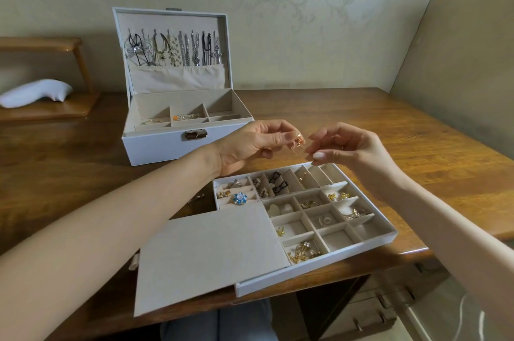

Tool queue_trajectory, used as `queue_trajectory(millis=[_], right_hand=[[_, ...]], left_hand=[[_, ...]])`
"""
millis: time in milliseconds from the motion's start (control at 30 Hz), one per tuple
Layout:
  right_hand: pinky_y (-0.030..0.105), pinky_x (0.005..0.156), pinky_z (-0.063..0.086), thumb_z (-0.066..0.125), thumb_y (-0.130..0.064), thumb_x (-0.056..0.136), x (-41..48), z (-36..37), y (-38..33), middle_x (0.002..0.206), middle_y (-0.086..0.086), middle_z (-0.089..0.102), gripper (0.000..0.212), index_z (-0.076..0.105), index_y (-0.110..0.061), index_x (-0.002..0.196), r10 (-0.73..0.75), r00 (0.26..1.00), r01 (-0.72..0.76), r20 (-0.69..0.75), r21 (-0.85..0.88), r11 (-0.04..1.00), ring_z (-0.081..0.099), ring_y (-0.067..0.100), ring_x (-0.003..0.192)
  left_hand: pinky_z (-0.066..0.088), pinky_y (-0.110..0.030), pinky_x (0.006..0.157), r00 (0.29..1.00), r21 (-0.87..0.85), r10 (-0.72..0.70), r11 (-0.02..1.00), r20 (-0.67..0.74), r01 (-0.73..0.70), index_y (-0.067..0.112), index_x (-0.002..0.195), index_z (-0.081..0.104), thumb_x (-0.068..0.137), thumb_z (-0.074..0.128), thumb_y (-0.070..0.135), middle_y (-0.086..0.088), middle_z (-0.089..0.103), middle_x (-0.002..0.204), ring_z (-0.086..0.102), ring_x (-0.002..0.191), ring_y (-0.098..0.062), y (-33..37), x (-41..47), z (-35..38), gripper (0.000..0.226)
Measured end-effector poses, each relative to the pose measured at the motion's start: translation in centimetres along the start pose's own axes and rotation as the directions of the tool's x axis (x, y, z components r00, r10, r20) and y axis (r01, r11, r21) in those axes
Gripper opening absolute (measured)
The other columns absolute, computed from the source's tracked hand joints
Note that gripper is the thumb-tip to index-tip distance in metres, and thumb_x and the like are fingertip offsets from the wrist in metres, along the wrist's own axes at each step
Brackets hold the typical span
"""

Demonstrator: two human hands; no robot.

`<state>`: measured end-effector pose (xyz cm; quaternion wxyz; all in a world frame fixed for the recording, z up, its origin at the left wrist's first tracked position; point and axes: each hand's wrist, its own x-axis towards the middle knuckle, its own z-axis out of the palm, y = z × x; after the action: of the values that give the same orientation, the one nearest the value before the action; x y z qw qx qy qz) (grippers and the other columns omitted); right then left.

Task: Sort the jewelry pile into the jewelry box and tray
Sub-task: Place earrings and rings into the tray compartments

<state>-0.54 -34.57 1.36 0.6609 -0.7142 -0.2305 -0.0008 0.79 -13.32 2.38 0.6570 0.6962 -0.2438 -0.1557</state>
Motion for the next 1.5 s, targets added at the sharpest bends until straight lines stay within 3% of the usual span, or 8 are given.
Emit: queue_trajectory(millis=[167, 333, 500, 733, 867, 1067, 1267, 1500], right_hand=[[0.031, 0.073, 0.057, 0.080, -0.017, 0.060, -0.1, 0.5, -0.2, 0.087, 0.018, 0.071, 0.034, 0.070, -0.011, 0.092, -0.021, 0.999, 0.019, 0.030, 0.074, 0.997, 0.068, 0.030, 0.081], [0.032, 0.070, 0.058, 0.074, -0.007, 0.065, -0.1, 1.3, -0.5, 0.084, 0.014, 0.071, 0.032, 0.061, -0.004, 0.094, -0.026, 0.999, 0.022, 0.044, 0.091, 0.996, 0.068, 0.026, 0.077], [0.036, 0.074, 0.057, 0.088, -0.022, 0.054, 0.0, 1.4, 0.0, 0.087, 0.018, 0.070, 0.047, 0.060, -0.007, 0.090, -0.018, 0.998, 0.010, 0.056, 0.153, 0.988, 0.069, 0.031, 0.080], [0.029, 0.071, 0.058, 0.079, -0.012, 0.055, -0.1, 1.8, -0.2, 0.080, 0.013, 0.071, 0.036, 0.064, -0.004, 0.087, 0.042, 0.999, -0.047, 0.024, 0.256, 0.966, 0.071, 0.025, 0.075], [0.028, 0.069, 0.058, 0.080, -0.016, 0.055, -0.2, 2.0, -0.2, 0.079, 0.013, 0.072, 0.032, 0.068, -0.005, 0.083, 0.048, 0.999, -0.043, -0.019, 0.208, 0.977, 0.071, 0.023, 0.072], [0.025, 0.067, 0.057, 0.070, -0.005, 0.067, -0.2, 2.1, -0.2, 0.072, 0.010, 0.071, 0.019, 0.064, 0.003, 0.083, 0.017, 0.996, -0.006, -0.083, 0.135, 0.991, 0.070, 0.019, 0.066], [0.026, 0.068, 0.058, 0.068, -0.008, 0.070, 0.1, 1.9, -0.1, 0.070, 0.009, 0.071, 0.014, 0.065, 0.001, 0.080, -0.005, 0.997, 0.011, -0.082, 0.073, 0.997, 0.068, 0.018, 0.064], [0.024, 0.063, 0.055, 0.067, -0.008, 0.073, 0.3, 1.4, 0.1, 0.066, 0.002, 0.069, 0.009, 0.065, -0.002, 0.080, -0.082, 0.995, 0.079, -0.065, -0.041, 0.996, 0.065, 0.014, 0.062]], left_hand=[[0.034, -0.016, 0.058, 1.000, 0.019, 0.018, 1.000, 0.020, -0.018, 0.027, 0.079, 0.072, 0.067, 0.069, 0.044, 0.011, 0.063, 0.076, 0.042, 0.069, -0.006, -0.1, 0.0, 0.1, 0.022], [0.032, -0.018, 0.059, 0.996, -0.022, 0.037, 0.999, 0.079, -0.036, 0.024, 0.080, 0.071, 0.070, 0.068, 0.037, 0.012, 0.061, 0.073, 0.043, 0.065, -0.003, -0.3, 0.1, 0.1, 0.017], [0.032, -0.016, 0.057, 0.997, -0.041, 0.044, 0.998, 0.060, -0.042, 0.026, 0.076, 0.072, 0.068, 0.067, 0.037, 0.014, 0.061, 0.070, 0.042, 0.062, -0.002, -0.2, 0.2, 0.2, 0.014], [0.034, -0.015, 0.056, 0.998, -0.060, 0.054, 0.997, 0.014, -0.053, 0.024, 0.077, 0.072, 0.068, 0.068, 0.035, 0.011, 0.060, 0.072, 0.043, 0.062, -0.003, -0.1, 0.4, 0.1, 0.015], [0.034, -0.015, 0.056, 0.998, -0.046, 0.053, 0.998, 0.013, -0.053, 0.026, 0.076, 0.072, 0.067, 0.068, 0.036, 0.013, 0.059, 0.069, 0.044, 0.062, -0.002, -0.1, 0.4, 0.2, 0.014], [0.036, -0.014, 0.056, 0.999, -0.045, 0.046, 0.998, 0.001, -0.046, 0.024, 0.078, 0.071, 0.067, 0.068, 0.036, 0.011, 0.059, 0.071, 0.044, 0.062, -0.002, -0.2, 0.6, 0.2, 0.017], [0.035, -0.014, 0.056, 0.999, -0.044, 0.026, 0.999, -0.021, -0.027, 0.015, 0.088, 0.063, 0.086, 0.063, 0.024, 0.010, 0.061, 0.072, 0.045, 0.062, -0.002, -0.4, 0.6, 0.1, 0.009], [0.033, -0.016, 0.055, 0.998, -0.086, -0.060, 0.994, -0.001, 0.060, 0.013, 0.089, 0.062, 0.083, 0.056, 0.024, 0.005, 0.060, 0.070, 0.044, 0.062, -0.005, -0.3, 0.4, 0.3, 0.013]])
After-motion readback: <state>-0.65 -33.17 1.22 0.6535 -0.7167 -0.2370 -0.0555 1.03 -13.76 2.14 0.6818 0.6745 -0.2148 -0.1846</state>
